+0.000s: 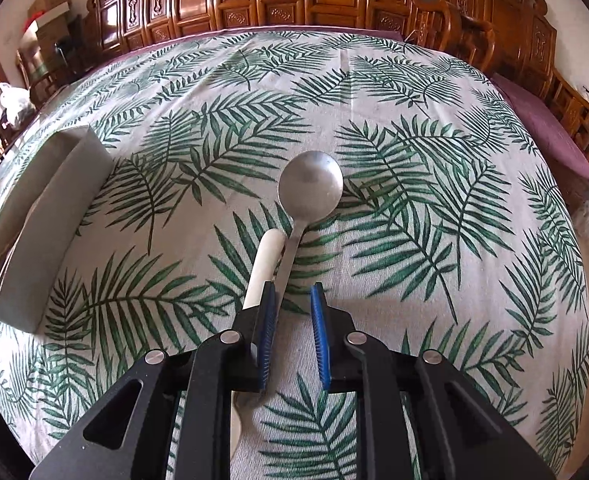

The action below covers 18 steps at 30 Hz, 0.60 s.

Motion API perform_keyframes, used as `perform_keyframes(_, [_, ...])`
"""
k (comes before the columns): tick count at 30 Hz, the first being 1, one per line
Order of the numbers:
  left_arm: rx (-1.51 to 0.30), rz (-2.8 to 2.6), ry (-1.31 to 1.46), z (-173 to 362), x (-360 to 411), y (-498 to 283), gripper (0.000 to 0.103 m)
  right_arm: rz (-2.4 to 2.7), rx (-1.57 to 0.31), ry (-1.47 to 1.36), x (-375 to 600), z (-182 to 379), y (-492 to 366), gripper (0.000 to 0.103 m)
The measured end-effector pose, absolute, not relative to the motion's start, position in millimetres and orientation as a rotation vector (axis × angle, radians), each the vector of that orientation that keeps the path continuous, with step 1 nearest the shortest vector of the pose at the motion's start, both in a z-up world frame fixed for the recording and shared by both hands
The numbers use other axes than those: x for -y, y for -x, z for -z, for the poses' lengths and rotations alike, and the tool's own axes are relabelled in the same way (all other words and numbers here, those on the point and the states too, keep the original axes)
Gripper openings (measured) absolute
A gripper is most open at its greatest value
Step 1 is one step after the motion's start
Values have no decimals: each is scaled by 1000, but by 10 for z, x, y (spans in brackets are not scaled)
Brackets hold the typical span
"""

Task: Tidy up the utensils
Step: 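Grasp the metal spoon on the cloth with the right tool, then grasp the cream plastic fork with the left tool while the right tool holds the spoon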

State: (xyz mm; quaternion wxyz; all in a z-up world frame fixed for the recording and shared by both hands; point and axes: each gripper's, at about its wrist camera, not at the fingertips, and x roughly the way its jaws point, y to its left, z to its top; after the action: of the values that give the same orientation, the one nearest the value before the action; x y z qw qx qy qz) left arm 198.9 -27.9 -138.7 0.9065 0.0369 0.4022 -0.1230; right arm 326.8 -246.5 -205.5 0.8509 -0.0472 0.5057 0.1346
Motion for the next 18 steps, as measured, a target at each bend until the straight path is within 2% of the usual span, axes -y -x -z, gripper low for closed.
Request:
perform_keyframes(17, [-863, 286, -63, 1501, 391, -2066, 95, -237, -1103, 135, 2311, 2092, -3636, 19])
perform_keyframes(18, [-864, 286, -63, 1506, 403, -2069, 94, -233, -1108, 140, 2303, 2090, -3636, 12])
